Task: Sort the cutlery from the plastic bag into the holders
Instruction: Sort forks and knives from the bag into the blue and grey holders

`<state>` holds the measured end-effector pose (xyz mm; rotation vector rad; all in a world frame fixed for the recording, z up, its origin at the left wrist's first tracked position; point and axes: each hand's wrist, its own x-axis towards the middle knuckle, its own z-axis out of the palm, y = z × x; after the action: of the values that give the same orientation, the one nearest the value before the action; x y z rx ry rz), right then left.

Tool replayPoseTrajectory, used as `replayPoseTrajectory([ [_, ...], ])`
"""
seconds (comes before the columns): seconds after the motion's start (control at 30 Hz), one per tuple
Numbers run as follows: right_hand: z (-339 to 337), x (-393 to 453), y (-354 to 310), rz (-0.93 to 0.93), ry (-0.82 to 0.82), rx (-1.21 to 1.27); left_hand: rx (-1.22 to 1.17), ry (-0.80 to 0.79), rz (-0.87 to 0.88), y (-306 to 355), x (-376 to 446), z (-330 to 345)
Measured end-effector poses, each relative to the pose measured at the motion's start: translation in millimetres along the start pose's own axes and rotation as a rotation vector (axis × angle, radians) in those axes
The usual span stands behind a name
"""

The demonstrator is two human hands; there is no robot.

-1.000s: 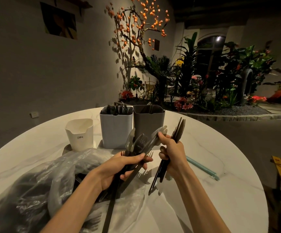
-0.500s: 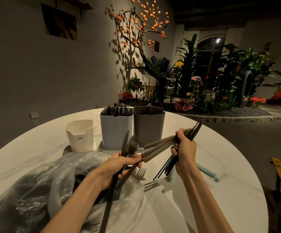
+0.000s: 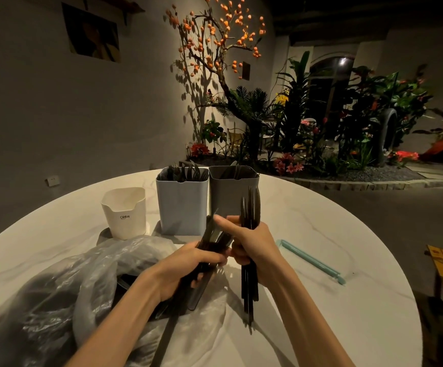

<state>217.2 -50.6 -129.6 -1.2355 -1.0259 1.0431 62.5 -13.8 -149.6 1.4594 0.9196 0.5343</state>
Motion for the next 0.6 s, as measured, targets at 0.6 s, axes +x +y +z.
replayPoseTrajectory([
  [0.6,-20.4,12.5,-1.4,-0.073,0.313,0.159,0.193,-0.029,-0.059,-3.0,5.4,2.7],
])
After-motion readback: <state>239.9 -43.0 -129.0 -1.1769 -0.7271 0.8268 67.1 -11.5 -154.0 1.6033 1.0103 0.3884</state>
